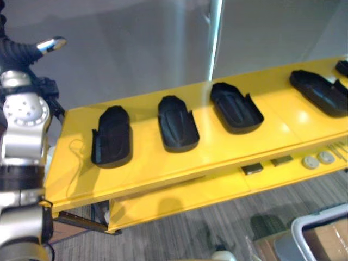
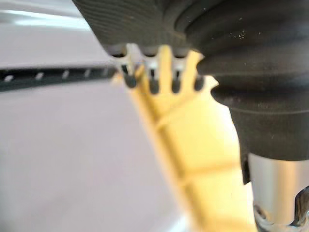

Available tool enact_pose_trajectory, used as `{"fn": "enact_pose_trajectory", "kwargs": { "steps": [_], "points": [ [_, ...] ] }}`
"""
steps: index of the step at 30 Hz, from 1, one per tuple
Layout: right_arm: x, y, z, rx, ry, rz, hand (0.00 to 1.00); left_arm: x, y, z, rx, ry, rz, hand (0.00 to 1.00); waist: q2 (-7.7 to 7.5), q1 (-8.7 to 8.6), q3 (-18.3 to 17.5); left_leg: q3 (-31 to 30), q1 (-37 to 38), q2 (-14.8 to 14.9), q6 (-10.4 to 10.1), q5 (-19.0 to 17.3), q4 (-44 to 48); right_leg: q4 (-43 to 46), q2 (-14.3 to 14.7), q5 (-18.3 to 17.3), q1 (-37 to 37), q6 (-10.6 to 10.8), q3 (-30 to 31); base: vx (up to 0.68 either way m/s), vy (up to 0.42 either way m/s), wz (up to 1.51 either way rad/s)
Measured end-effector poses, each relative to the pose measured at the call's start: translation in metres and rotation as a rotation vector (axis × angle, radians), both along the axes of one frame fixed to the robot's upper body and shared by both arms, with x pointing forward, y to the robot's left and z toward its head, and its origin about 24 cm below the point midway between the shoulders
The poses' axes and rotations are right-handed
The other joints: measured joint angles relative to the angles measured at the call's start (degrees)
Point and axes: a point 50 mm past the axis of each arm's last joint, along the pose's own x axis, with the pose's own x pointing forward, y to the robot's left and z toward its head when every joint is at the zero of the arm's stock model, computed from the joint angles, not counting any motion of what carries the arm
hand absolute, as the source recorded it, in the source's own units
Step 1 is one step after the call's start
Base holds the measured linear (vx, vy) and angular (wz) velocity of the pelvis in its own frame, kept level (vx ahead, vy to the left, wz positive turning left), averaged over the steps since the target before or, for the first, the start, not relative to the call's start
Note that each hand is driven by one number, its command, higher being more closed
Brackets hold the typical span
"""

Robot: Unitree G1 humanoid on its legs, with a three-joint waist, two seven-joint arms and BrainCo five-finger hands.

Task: Walk over and take plastic housings, then place them on the shelf

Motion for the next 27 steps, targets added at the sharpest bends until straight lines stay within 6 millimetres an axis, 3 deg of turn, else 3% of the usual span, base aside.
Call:
{"fn": "enact_pose_trajectory", "kwargs": {
  "steps": [1, 4, 5, 8, 10, 12, 14, 17, 19, 20, 21, 23, 25, 27],
  "points": [
    [-0.005, 0.003, -0.002, 0.007, 0.030, 0.004, 0.00, -0.018, 0.000, -0.014, -0.026, -0.072, 0.041, 0.00, -0.08, 1.18, -0.8, -0.3, -0.1, 0.0, 0.0, 0.0, 0.0, -0.2, 0.0, 0.0, 0.0, 0.0, -0.4, 0.01, -0.013, 0.20],
    [-0.015, 0.011, -0.007, 0.028, 0.089, -0.009, 0.00, -0.055, -0.003, -0.035, -0.056, -0.205, 0.151, 0.00, -0.48, 2.60, -1.3, -2.2, -0.1, -0.1, -0.1, 0.1, 0.0, -0.6, 0.0, -0.2, 1.5, -0.2, -2.1, 0.01, -0.016, 0.32],
    [-0.024, 0.019, -0.011, 0.052, 0.149, 0.013, 0.00, -0.079, -0.007, -0.046, -0.023, -0.283, 0.297, 0.00, -0.98, 3.95, -2.2, -3.1, -0.2, -0.1, -0.1, 0.1, 0.0, -0.6, 0.0, -0.8, 2.2, -0.3, -3.3, -0.01, -0.019, 0.34],
    [-0.032, 0.026, -0.014, 0.078, 0.205, 0.043, 0.00, -0.101, -0.008, -0.059, 0.011, -0.341, 0.474, 0.00, -1.49, 5.18, -2.9, -5.2, -0.4, -0.2, -0.1, 0.1, -0.4, -0.4, -0.1, -2.1, 3.7, -0.2, -5.2, -0.03, -0.020, 0.37],
    [-0.033, 0.026, -0.014, 0.085, 0.222, 0.051, 0.00, -0.115, 0.002, -0.069, 0.007, -0.345, 0.655, 0.00, -1.48, 5.78, -3.7, -6.5, -1.2, -0.2, -0.2, 0.3, -0.4, -0.1, -0.1, -2.9, 3.7, -0.1, -6.7, -0.01, -0.026, 0.38],
    [-0.027, 0.021, -0.014, 0.100, 0.230, 0.062, 0.00, -0.129, 0.029, -0.090, -0.077, -0.301, 0.890, 0.00, -1.58, 7.25, -4.0, -7.0, -1.4, -0.2, -0.2, 0.4, -0.4, -0.1, 0.0, -3.0, 3.8, 0.0, -7.1, 0.02, -0.019, 0.17],
    [-0.022, 0.018, -0.014, 0.116, 0.247, 0.074, 0.00, -0.136, 0.052, -0.116, -0.177, -0.209, 1.024, 0.00, -1.63, 7.58, -4.2, -8.2, -2.0, -0.3, 0.0, 0.8, -0.4, -0.1, -0.1, -2.9, 4.0, -0.1, -8.4, 0.03, -0.018, 0.26],
    [-0.014, 0.016, -0.015, 0.156, 0.249, 0.080, 0.00, -0.144, 0.078, -0.172, -0.383, 0.050, 1.115, 0.00, -1.95, 8.13, -4.1, -9.2, -2.0, -0.4, 0.0, 0.9, -0.4, -0.2, -0.1, -2.8, 4.6, 0.2, -9.7, 0.04, -0.022, 0.18],
    [0.001, 0.017, -0.014, 0.184, 0.214, 0.120, 0.00, -0.152, 0.084, -0.239, -0.558, 0.442, 1.059, 0.00, -2.69, 8.21, -4.0, -9.3, -1.9, -0.4, 0.0, 0.9, -0.4, -0.3, -0.1, -2.9, 5.0, 0.0, -9.9, 0.02, -0.015, 0.08],
    [0.006, 0.019, -0.014, 0.198, 0.199, 0.125, 0.00, -0.153, 0.082, -0.259, -0.623, 0.565, 1.015, 0.00, -2.93, 8.21, -3.9, -9.3, -1.8, -0.5, 0.0, 0.9, -0.4, -0.3, -0.1, -2.9, 5.0, 0.0, -9.9, 0.00, 0.000, 0.00],
    [0.014, 0.022, -0.015, 0.235, 0.172, 0.123, 0.00, -0.157, 0.071, -0.299, -0.739, 0.807, 0.904, 0.00, -3.19, 8.18, -3.7, -9.3, -1.7, -0.6, 0.0, 0.9, -0.4, -0.3, -0.2, -2.9, 5.1, 0.0, -9.9, 0.00, 0.000, 0.00],
    [0.021, 0.031, -0.016, 0.296, 0.140, 0.122, 0.00, -0.170, 0.024, -0.363, -0.949, 1.177, 0.642, 0.00, -4.51, 8.10, -2.2, -9.3, -0.9, -0.9, 0.0, 0.8, -0.4, -0.2, -0.6, -2.9, 5.9, 0.1, -10.0, 0.00, 0.000, 0.00],
    [0.023, 0.035, -0.016, 0.317, 0.122, 0.123, 0.00, -0.187, -0.010, -0.395, -1.093, 1.382, 0.469, 0.00, -5.83, 7.88, -1.8, -9.2, -0.7, -1.0, 0.0, 0.8, -0.4, -0.1, -0.7, -2.9, 5.9, 0.1, -9.9, -0.01, 0.005, -0.02],
    [0.023, 0.034, -0.016, 0.320, 0.117, 0.117, 0.00, -0.208, -0.032, -0.415, -1.240, 1.535, 0.391, 0.00, -6.30, 7.58, -1.5, -8.8, -0.2, -1.0, 0.1, 0.8, -0.5, 0.1, -0.8, -3.1, 5.9, 0.0, -9.5, -0.01, 0.007, -0.11]
  ]
}}
